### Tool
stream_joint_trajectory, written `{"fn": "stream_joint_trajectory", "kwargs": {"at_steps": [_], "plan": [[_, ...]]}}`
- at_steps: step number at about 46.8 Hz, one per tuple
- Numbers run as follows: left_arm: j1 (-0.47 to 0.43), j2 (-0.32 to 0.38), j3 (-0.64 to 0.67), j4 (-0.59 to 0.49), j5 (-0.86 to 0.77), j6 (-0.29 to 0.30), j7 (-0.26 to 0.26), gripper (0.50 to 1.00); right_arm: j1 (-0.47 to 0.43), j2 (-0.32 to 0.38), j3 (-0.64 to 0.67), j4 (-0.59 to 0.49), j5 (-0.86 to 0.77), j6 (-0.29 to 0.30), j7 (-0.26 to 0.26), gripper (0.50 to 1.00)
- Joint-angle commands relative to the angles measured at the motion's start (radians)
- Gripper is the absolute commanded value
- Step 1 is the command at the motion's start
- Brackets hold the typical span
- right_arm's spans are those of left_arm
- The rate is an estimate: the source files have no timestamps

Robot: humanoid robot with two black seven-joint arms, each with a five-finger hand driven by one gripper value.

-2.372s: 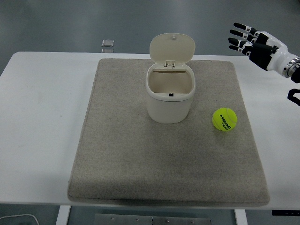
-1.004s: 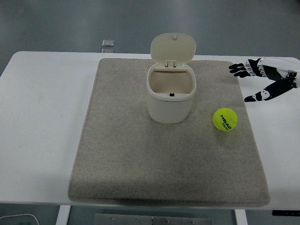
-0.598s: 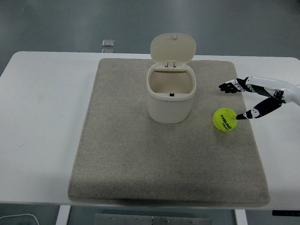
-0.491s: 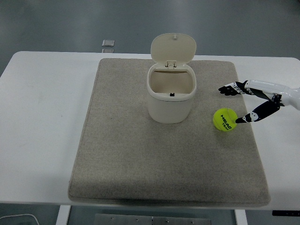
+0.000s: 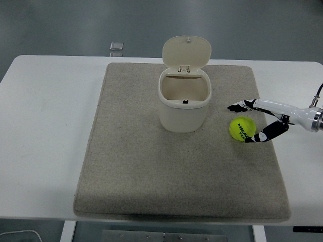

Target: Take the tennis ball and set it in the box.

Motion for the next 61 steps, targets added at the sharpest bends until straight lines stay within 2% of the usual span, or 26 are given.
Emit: {"fn": "stream_joint_trajectory", "kwargs": {"at_steps": [1, 24, 30, 33, 43, 52, 59, 61], "plan": [[0.000, 0.000, 0.000, 0.000, 0.000, 0.000, 0.000, 0.992, -0.002, 0.001, 0.000, -0.001, -0.015, -0.003, 0.000, 0.915], [0.000, 0.000, 0.000, 0.000, 0.000, 0.000, 0.000, 0.992, -0.019, 0.012, -0.002, -0.004, -0.054, -0.045, 0.000, 0.891], [0.000, 0.000, 0.000, 0.000, 0.000, 0.000, 0.000, 0.992, -0.019, 0.015, -0.002, -0.004, -0.090, -0.048, 0.001, 0.801], [0.000, 0.000, 0.000, 0.000, 0.000, 0.000, 0.000, 0.992, -0.019, 0.021, -0.002, -0.004, -0.093, -0.048, 0.001, 0.789], [0.000, 0.000, 0.000, 0.000, 0.000, 0.000, 0.000, 0.992, -0.019, 0.024, 0.000, -0.004, -0.093, -0.048, 0.001, 0.693], [0.000, 0.000, 0.000, 0.000, 0.000, 0.000, 0.000, 0.992, -0.019, 0.024, 0.000, -0.004, -0.094, -0.048, 0.001, 0.642], [0.000, 0.000, 0.000, 0.000, 0.000, 0.000, 0.000, 0.992, -0.016, 0.017, 0.001, -0.001, -0.091, -0.046, 0.018, 0.500], [0.000, 0.000, 0.000, 0.000, 0.000, 0.000, 0.000, 0.992, -0.013, 0.010, 0.003, 0.002, -0.090, -0.045, 0.031, 0.500]]}}
